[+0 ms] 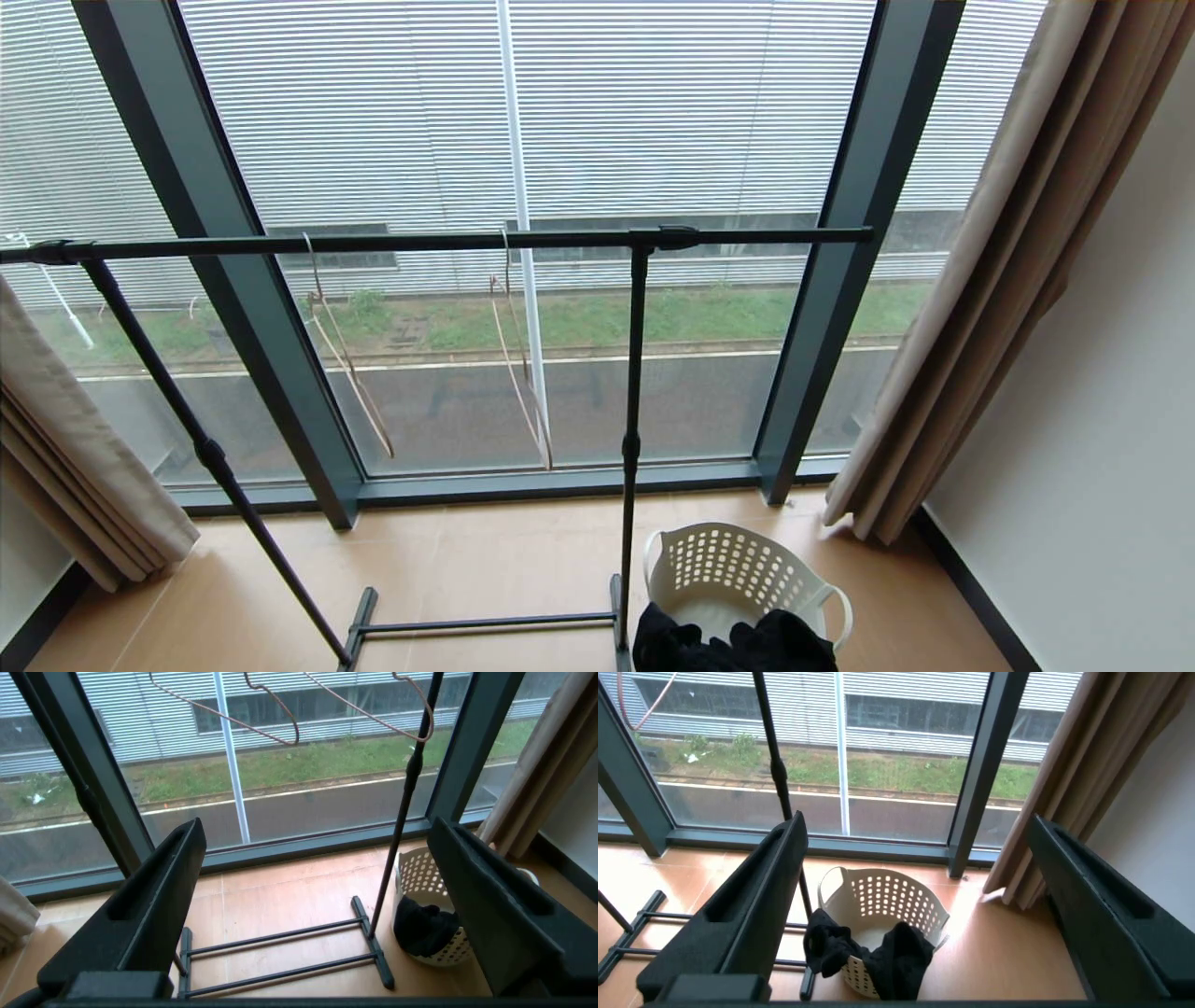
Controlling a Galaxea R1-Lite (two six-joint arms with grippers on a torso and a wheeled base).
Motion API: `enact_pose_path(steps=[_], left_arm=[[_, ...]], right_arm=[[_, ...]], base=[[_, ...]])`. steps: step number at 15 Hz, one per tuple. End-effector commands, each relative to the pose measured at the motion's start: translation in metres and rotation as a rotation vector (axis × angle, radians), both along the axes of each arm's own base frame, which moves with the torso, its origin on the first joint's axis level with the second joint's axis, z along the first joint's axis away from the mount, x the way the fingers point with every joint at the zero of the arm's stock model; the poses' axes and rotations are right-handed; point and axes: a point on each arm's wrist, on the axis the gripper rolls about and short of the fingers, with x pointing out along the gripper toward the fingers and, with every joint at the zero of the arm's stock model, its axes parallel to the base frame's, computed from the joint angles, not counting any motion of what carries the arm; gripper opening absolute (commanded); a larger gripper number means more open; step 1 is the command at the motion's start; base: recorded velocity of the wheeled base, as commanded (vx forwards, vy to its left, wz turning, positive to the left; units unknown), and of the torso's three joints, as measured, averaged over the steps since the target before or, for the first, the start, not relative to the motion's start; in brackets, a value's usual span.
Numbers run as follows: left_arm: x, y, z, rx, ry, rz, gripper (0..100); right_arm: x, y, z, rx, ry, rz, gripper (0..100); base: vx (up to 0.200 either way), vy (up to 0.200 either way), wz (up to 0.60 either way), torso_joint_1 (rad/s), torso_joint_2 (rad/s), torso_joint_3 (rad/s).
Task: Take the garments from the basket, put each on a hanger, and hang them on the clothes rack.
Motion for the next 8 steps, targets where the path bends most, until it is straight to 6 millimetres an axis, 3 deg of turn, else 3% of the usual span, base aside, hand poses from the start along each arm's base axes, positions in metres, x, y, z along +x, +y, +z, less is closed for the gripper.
enact_pose_path(steps=[1,8], left_arm=[[0.0001,0.0000,0.0000,0.000,0.002,0.000,100],[0.0001,-0.0001,0.0000,0.006,0.001,-0.006,100]], right_arm=[[0.0002,0.0000,-0.0001,-0.001,0.004,0.001,100],[0.0002,0.0002,0.0002,-0.010,0.005,0.013,100]], base=[[0.000,0.000,0.00,0.000,0.00,0.000],[0.000,0.000,0.00,0.000,0.00,0.000]])
